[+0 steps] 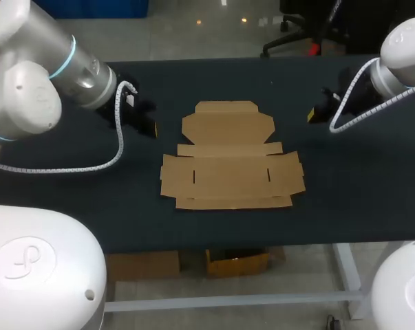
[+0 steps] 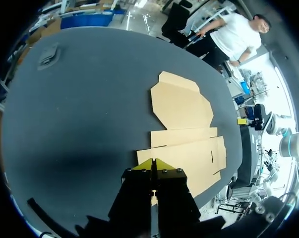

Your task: Assemble the packaging by folding the flat box into shape, placing the metal phone stand inside, and closing the box properly

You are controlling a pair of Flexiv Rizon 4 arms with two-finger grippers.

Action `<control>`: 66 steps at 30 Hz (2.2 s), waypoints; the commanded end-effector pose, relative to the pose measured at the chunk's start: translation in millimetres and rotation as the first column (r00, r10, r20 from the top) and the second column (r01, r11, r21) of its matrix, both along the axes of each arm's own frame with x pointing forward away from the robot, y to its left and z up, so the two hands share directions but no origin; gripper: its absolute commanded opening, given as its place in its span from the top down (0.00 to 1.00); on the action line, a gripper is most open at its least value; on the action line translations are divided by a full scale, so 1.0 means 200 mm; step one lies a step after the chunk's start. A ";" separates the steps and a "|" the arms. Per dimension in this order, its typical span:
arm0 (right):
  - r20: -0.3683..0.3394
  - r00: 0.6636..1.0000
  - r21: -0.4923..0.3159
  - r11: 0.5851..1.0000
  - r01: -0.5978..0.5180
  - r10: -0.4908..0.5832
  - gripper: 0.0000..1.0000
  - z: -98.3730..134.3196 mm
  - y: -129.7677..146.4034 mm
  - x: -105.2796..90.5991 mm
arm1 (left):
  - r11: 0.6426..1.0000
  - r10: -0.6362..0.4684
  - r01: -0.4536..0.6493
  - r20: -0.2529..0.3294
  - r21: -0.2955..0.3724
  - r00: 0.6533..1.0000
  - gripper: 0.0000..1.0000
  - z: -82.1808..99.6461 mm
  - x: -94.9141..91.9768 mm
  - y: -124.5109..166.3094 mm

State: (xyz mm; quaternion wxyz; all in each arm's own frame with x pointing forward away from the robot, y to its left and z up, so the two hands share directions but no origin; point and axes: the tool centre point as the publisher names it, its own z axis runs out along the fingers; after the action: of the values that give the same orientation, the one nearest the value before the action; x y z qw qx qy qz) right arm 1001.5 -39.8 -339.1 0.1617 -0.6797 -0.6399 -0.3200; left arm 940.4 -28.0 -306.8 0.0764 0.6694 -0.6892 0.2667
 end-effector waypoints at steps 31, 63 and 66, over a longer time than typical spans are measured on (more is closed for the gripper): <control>-0.087 0.996 0.004 1.000 -0.002 0.002 1.00 -0.17 0.15 0.05 | 0.996 -0.087 0.087 -0.006 -0.008 0.996 1.00 -0.20 0.15 -0.01; -0.125 0.989 0.039 0.996 -0.078 0.082 1.00 -0.25 0.14 -0.08 | 0.991 -0.132 0.132 0.019 0.000 0.991 1.00 -0.28 0.16 -0.05; -0.126 0.988 0.036 0.995 -0.090 0.094 1.00 -0.27 0.13 -0.08 | 0.991 -0.133 0.133 0.023 0.002 0.991 1.00 -0.30 0.16 -0.05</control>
State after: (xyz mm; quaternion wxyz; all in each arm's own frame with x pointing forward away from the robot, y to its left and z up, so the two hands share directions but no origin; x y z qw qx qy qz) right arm 982.9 -9.3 -390.7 0.2196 -0.6701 -0.6530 -0.2762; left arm 971.3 -36.6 -362.7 0.0860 0.6189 -0.7334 0.2678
